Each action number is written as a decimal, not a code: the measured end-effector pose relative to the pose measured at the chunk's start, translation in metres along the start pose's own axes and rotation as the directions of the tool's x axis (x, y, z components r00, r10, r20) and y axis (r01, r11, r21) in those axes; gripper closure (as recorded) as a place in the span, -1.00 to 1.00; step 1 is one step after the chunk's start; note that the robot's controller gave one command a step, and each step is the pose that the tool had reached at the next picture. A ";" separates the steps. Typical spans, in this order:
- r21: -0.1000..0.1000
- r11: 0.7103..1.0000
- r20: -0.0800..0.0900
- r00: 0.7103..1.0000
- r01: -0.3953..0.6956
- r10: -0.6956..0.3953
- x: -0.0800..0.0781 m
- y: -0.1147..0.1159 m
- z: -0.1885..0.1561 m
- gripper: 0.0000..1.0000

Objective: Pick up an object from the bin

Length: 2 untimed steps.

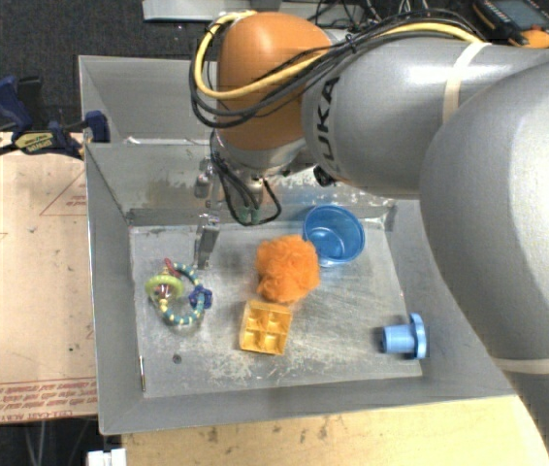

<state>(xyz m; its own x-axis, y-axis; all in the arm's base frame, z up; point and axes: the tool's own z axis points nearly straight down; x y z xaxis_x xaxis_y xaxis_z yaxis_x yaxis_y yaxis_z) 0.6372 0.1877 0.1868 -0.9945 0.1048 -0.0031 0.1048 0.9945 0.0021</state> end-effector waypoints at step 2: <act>0.002 1.000 -0.007 1.000 0.008 -0.008 -0.001 -0.050 0.080 -1.00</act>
Offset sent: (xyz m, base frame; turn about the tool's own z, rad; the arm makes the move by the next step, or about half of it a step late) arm -0.0041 -0.0603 -0.0815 0.0113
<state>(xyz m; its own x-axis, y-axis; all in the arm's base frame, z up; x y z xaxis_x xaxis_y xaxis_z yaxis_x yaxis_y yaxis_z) 0.6336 0.1384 0.1071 -0.9953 0.0967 0.0035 0.0967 0.9953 0.0004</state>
